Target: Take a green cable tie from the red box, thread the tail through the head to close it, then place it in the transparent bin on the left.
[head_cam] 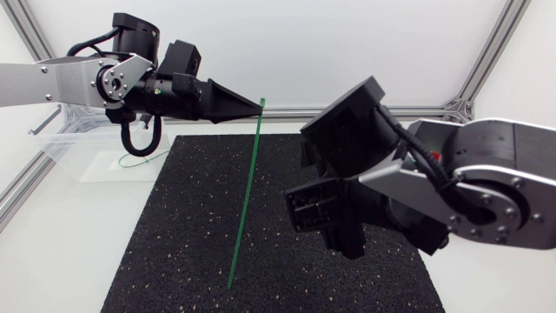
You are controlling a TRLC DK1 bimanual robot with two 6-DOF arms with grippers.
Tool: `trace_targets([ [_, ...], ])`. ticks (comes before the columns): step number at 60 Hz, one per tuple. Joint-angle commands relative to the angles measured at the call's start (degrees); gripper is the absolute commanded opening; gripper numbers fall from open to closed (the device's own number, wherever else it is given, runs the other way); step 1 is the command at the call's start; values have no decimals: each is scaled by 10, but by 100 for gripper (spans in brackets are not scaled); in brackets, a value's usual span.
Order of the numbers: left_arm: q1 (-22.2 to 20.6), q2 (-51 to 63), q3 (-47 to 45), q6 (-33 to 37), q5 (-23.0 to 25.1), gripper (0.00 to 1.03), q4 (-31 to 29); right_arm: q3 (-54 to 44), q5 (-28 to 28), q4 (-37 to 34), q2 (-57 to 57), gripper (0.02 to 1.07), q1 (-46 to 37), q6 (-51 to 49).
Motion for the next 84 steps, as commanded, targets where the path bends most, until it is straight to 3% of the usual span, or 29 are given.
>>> trace_targets([
  [1,-6,15,23,8,13,4,1,-45,15,36,-8,103,19,-73],
  [17,-8,19,29,8,13,4,-1,-87,26,87,-43,103,81,-172],
  [32,-11,32,34,8,12,4,-2,-221,26,360,-74,103,91,-353],
  [48,-21,41,38,8,10,4,-8,-302,-25,558,-42,103,94,-500],
  [72,-11,50,40,8,10,4,-11,-346,-104,692,53,102,137,-539],
  [77,-11,50,40,9,10,4,-13,-353,-126,722,67,93,147,-537],
  [84,-11,48,38,9,10,4,-19,-353,-129,777,118,92,153,-536],
])
